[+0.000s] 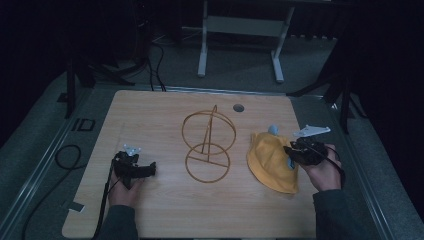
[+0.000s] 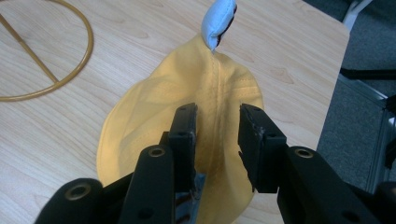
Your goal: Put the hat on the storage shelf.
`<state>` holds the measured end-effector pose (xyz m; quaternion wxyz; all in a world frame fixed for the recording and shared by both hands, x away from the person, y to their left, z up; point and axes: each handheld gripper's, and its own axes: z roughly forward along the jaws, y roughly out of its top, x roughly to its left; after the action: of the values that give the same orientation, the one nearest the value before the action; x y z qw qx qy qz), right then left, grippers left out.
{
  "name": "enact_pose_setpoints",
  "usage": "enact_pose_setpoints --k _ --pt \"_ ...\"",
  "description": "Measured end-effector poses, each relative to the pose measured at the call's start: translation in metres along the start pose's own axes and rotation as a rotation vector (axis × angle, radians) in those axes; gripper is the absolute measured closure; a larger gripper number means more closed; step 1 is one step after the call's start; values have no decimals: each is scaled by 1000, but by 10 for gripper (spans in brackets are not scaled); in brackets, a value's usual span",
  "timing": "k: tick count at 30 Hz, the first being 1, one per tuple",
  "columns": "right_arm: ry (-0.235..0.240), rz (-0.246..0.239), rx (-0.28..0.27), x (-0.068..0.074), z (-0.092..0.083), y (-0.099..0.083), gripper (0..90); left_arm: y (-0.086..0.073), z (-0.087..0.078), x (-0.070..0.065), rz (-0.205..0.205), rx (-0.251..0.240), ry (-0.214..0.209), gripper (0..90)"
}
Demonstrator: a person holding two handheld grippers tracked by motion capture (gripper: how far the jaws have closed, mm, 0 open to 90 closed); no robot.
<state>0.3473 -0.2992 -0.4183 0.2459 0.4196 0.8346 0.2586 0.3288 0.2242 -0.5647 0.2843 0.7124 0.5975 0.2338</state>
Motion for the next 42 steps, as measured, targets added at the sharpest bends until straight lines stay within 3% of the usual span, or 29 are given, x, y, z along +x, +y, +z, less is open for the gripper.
enact_pose_setpoints --k 11,18,25,32,42 --pt "29 -3 59 -4 12 13 645 0 0 0 0 0 0 4" --pt "50 14 130 -7 22 25 582 0 0 0 0 -2 1 4" --pt "110 62 238 -15 38 36 565 0 0 0 0 0 0 4" --pt "135 72 314 -21 47 44 634 0 0 0 0 0 0 4" --pt "157 8 397 -24 52 54 807 0 0 0 0 0 0 4"
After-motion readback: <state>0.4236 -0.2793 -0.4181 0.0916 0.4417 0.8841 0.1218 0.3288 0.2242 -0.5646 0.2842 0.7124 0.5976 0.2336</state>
